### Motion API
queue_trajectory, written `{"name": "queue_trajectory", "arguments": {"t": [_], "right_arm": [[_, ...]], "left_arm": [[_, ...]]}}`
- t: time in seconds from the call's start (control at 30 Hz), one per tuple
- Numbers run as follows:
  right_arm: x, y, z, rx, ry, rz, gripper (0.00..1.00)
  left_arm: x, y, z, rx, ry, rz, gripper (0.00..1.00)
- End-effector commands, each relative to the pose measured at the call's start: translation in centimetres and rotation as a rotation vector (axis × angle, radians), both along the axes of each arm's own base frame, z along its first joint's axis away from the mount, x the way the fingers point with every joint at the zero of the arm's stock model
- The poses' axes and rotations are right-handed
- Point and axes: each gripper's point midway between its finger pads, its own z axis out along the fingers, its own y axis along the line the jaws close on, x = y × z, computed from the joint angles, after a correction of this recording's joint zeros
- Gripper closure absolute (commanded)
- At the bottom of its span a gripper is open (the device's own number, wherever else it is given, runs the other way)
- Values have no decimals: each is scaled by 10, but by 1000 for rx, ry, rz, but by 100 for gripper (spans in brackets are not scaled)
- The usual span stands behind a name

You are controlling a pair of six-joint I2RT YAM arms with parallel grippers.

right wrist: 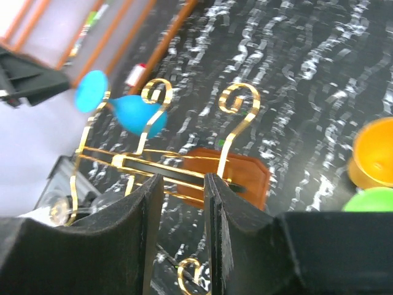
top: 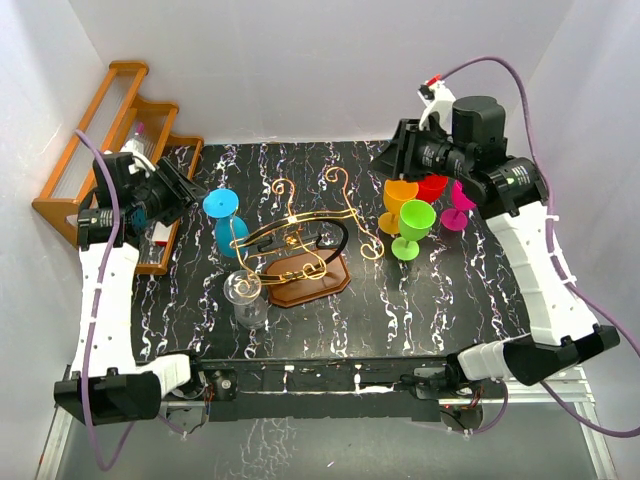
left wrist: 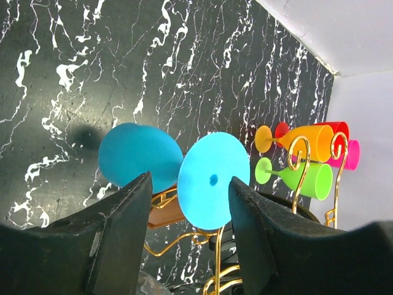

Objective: Take the wine glass off the wine glass rack

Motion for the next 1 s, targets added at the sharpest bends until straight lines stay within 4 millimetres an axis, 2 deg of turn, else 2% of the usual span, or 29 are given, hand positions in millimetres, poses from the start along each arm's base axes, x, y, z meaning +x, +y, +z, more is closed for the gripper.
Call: {"name": "queue_trajectory", "arguments": {"t": [0.0,0.17,0.33,0.53,0.97], "right_arm": [[-9,49,51,154,-126,197,65],[-8,76,54,150,-143,263,65],[-10,88,55,157,-162,300,66],[-16,86,56,165,-197,303,67],[-24,78,53,166,-224,279,68]], "left_arm": [[-19,1,14,-18,-44,44,49],[-25,-2,15,-60,-46,66,49],[-31,-15,-1,-152,-30,41,50],[-33,-14,-6,-147,-33,46,50],[-16,-23,-13,-230,-88,29,53]]}}
